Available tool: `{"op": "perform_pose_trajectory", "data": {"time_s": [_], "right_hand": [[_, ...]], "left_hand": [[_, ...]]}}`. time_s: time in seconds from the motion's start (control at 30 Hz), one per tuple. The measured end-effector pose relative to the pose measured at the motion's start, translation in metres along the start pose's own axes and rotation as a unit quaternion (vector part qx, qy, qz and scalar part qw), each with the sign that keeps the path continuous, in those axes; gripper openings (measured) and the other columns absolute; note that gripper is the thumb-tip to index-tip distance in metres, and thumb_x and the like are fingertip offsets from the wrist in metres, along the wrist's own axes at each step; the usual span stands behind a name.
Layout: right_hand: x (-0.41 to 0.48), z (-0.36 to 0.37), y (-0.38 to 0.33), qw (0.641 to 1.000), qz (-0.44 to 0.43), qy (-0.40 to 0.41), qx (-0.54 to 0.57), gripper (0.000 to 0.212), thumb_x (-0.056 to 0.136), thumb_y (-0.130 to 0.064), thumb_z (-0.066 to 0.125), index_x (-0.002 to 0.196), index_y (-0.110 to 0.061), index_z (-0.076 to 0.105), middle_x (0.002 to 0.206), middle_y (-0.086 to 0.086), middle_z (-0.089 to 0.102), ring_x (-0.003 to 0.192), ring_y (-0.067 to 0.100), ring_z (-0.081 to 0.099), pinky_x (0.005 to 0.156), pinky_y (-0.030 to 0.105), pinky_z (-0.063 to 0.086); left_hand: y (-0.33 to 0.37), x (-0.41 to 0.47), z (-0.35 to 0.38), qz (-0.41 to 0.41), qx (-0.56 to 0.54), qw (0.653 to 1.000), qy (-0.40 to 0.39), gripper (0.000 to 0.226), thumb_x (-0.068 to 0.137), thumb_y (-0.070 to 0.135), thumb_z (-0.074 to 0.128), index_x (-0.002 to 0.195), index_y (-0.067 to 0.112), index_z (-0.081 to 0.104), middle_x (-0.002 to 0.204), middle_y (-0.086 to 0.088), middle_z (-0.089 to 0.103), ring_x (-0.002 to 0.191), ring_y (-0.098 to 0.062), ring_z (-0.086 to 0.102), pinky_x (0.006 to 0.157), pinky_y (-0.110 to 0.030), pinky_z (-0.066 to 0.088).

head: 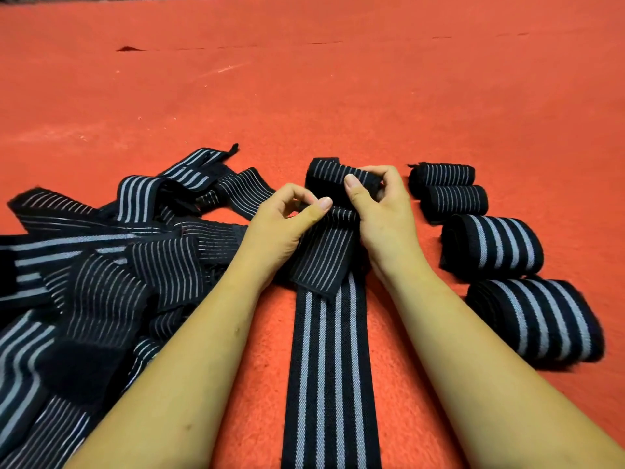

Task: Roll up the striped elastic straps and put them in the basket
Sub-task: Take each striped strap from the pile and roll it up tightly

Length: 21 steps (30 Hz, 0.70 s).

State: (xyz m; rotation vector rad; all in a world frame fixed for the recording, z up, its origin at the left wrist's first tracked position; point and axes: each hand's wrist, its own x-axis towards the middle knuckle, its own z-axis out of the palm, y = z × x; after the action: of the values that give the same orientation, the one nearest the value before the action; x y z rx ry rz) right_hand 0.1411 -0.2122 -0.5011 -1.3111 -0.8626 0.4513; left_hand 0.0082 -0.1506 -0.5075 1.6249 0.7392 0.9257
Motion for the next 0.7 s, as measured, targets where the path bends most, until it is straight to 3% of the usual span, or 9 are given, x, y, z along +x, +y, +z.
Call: {"op": "perform_pose_trajectory", "data": {"time_s": [0.2,0.33,0.47,0.57,0.63,0.7], "right_hand": [[0.0020,-0.0013,-0.0009,1.000,-0.003,0.027,-0.005,0.018,0.085,-0.036,0.064,0.097,-0.027,0.055,0.095,0.000,0.064,0.088,0.012,0.061,0.091,0.048,0.052],[0.0034,-0.0039,0.0012,0.999,0.003,0.033,-0.002,0.017,0.087,-0.035,0.065,0.098,-0.026,0.056,0.096,-0.001,0.063,0.089,0.012,0.061,0.093,0.049,0.051],[0.0041,-0.0034,-0.0001,0.999,-0.016,0.020,-0.021,0.023,0.088,-0.024,0.065,0.110,-0.023,0.057,0.102,0.001,0.064,0.094,0.013,0.061,0.094,0.046,0.051],[0.0040,-0.0043,-0.0028,0.999,-0.027,0.007,-0.039,0.032,0.089,-0.010,0.067,0.120,-0.017,0.061,0.108,-0.004,0.066,0.100,0.008,0.062,0.096,0.032,0.050],[0.0037,-0.0049,-0.0021,0.999,-0.036,0.001,-0.039,0.030,0.087,-0.005,0.068,0.115,-0.014,0.065,0.104,-0.007,0.068,0.097,0.004,0.062,0.095,0.030,0.050],[0.0030,-0.0050,-0.0013,0.999,-0.037,-0.011,-0.032,0.031,0.083,-0.002,0.068,0.110,-0.017,0.067,0.102,-0.005,0.069,0.098,0.010,0.064,0.096,0.040,0.051]], "left_hand": [[0.0001,0.0010,-0.0032,-0.038,-0.053,0.998,0.011,0.022,0.079,0.037,0.077,0.086,0.023,0.060,0.069,0.012,0.056,0.067,-0.006,0.051,0.065,-0.025,0.042],[0.0024,-0.0021,-0.0030,-0.049,-0.059,0.996,-0.045,0.012,0.087,0.029,0.075,0.080,0.021,0.069,0.085,-0.004,0.067,0.083,-0.018,0.062,0.080,-0.036,0.047],[0.0045,-0.0010,-0.0041,-0.092,-0.078,0.992,-0.039,0.032,0.076,0.036,0.071,0.060,0.025,0.046,0.071,-0.010,0.044,0.067,-0.021,0.043,0.062,-0.035,0.032],[0.0034,0.0000,-0.0036,-0.094,-0.070,0.993,-0.029,0.032,0.076,0.033,0.070,0.059,0.025,0.043,0.068,-0.006,0.042,0.064,-0.018,0.040,0.059,-0.034,0.029],[0.0017,0.0005,-0.0021,-0.082,-0.061,0.995,-0.014,0.025,0.082,0.023,0.071,0.069,0.026,0.049,0.067,-0.001,0.052,0.063,-0.015,0.049,0.059,-0.031,0.036],[0.0031,-0.0006,0.0001,-0.094,-0.090,0.991,-0.004,0.019,0.090,0.009,0.068,0.098,0.019,0.054,0.074,0.001,0.069,0.069,-0.014,0.065,0.066,-0.030,0.050]]}}
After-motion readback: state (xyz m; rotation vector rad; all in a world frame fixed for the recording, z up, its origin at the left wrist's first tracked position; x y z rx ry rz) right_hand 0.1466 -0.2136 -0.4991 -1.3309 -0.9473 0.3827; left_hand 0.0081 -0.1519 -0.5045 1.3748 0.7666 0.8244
